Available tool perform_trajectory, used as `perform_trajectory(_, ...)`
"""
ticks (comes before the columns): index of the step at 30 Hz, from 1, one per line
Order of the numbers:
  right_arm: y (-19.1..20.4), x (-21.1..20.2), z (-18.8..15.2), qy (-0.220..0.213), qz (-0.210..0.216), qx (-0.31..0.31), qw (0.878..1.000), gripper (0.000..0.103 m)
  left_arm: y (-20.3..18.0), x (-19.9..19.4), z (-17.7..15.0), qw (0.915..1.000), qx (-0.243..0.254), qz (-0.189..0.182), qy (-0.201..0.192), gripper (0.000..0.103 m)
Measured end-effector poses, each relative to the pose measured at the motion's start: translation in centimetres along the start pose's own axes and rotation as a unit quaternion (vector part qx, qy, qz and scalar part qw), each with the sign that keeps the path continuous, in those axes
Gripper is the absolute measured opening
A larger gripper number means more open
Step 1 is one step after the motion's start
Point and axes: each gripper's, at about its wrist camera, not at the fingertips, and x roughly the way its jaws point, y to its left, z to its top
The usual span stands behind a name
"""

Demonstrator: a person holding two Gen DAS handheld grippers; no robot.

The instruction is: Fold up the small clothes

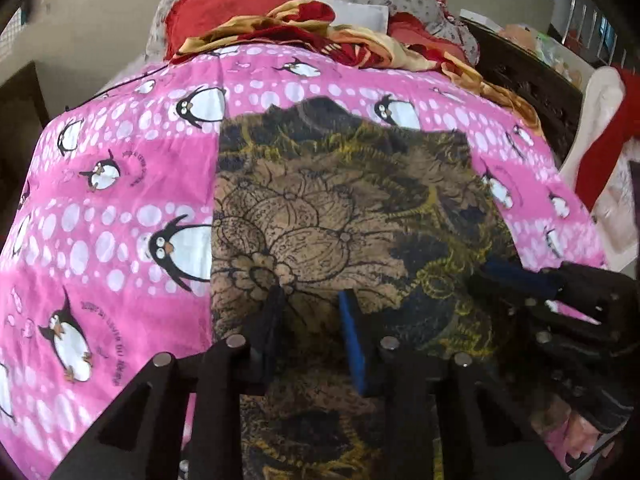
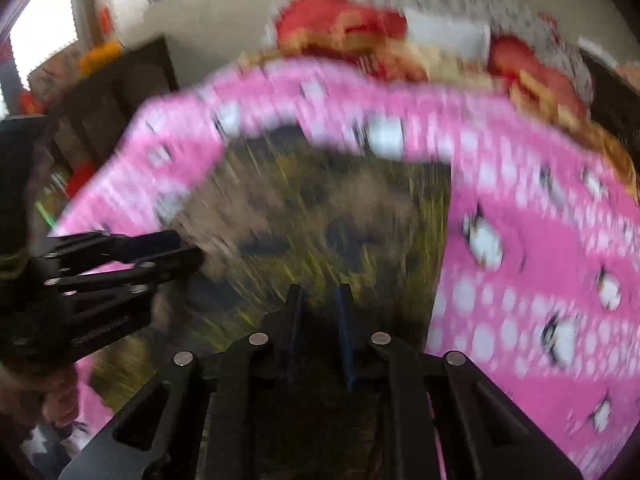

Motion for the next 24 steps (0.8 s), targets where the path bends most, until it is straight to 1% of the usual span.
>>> perform_trajectory(1, -0.4, 0.5, -0.6, -0.006, 0.000, 0.000, 1.000, 0.001, -0.1, 0.2, 0.0, 1.0000, 0.002, 0.000, -0.002, 0.029)
perform_trajectory(2, -0.6, 0.7, -1.1, -0.028, -0.001, -0.007, 1.000, 0.001, 0.1, 0.3, 0.1, 1.0000, -0.004, -0.005, 0.000, 0.029)
perform_trajectory(3, -0.8, 0.8, -1.1, -0.031, 0.001, -0.006, 1.000, 0.001, 0.4, 0.3, 0.3, 0.9998, -0.013, -0.012, 0.006, 0.029)
perform_trajectory(5, -0.8, 0.8, -0.8, -0.022, 0.002, -0.002, 1.000, 0.001, 0.8, -0.4, 0.6, 0.9996, -0.019, -0.019, 0.011, 0.026)
perform_trajectory(7, -0.6, 0.3, -0.5, -0.008, 0.004, -0.002, 1.000, 0.001, 1.6, -2.4, 0.1, 0.9990, -0.027, -0.036, 0.004, 0.025)
perform_trajectory(9, -0.7, -1.6, -0.7, -0.010, 0.004, 0.008, 1.000, 0.001, 2.0, -4.9, -1.3, 0.9986, -0.020, -0.047, -0.011, 0.026)
perform_trajectory(11, -0.3, -4.3, -1.8, -0.033, 0.012, 0.007, 0.999, 0.001, 1.6, -7.2, -3.3, 0.9981, -0.004, -0.059, -0.015, 0.026)
perform_trajectory(12, 0.2, -5.8, -2.6, -0.047, 0.014, -0.004, 0.999, 0.001, 1.3, -7.8, -4.3, 0.9975, 0.000, -0.070, -0.010, 0.026)
perform_trajectory(13, 0.7, -6.6, -3.3, -0.048, 0.008, -0.013, 0.999, 0.001, 0.8, -7.9, -5.4, 0.9968, 0.003, -0.080, 0.002, 0.026)
perform_trajectory(14, 1.6, -7.6, -4.5, -0.051, 0.006, -0.027, 0.998, 0.001, 0.3, -7.7, -6.3, 0.9969, 0.008, -0.076, 0.015, 0.026)
perform_trajectory(16, 2.4, -7.7, -6.4, -0.041, 0.017, -0.038, 0.998, 0.001, -0.4, -6.7, -7.9, 0.9973, 0.020, -0.065, 0.026, 0.028)
perform_trajectory(17, 2.6, -6.7, -7.7, -0.014, 0.013, -0.037, 0.999, 0.002, -0.5, -6.3, -8.3, 0.9975, 0.015, -0.065, 0.025, 0.028)
perform_trajectory(18, 2.7, -5.7, -8.6, 0.003, 0.008, -0.036, 0.999, 0.003, -0.3, -6.2, -8.5, 0.9974, 0.001, -0.070, 0.018, 0.031)
perform_trajectory(19, 2.6, -5.0, -9.2, 0.010, 0.006, -0.033, 0.999, 0.004, -0.1, -6.2, -8.4, 0.9969, -0.007, -0.077, 0.016, 0.037)
perform_trajectory(20, 2.5, -5.0, -9.8, -0.009, 0.007, -0.029, 1.000, 0.005, 0.0, -6.2, -8.4, 0.9958, -0.015, -0.089, 0.012, 0.041)
perform_trajectory(21, 2.5, -5.1, -10.1, -0.018, 0.008, -0.029, 0.999, 0.005, 0.1, -6.2, -8.6, 0.9950, -0.018, -0.098, 0.007, 0.051)
perform_trajectory(22, 2.5, -5.2, -10.2, -0.022, 0.006, -0.030, 0.999, 0.005, -0.2, -6.3, -8.9, 0.9938, -0.012, -0.111, -0.003, 0.066)
perform_trajectory(23, 2.6, -5.2, -10.2, -0.025, 0.005, -0.030, 0.999, 0.008, -0.6, -6.2, -9.0, 0.9931, -0.001, -0.117, -0.008, 0.073)
perform_trajectory(24, 2.7, -5.2, -10.4, -0.028, 0.005, -0.031, 0.999, 0.009, -1.4, -6.2, -9.3, 0.9922, 0.023, -0.121, -0.017, 0.087)
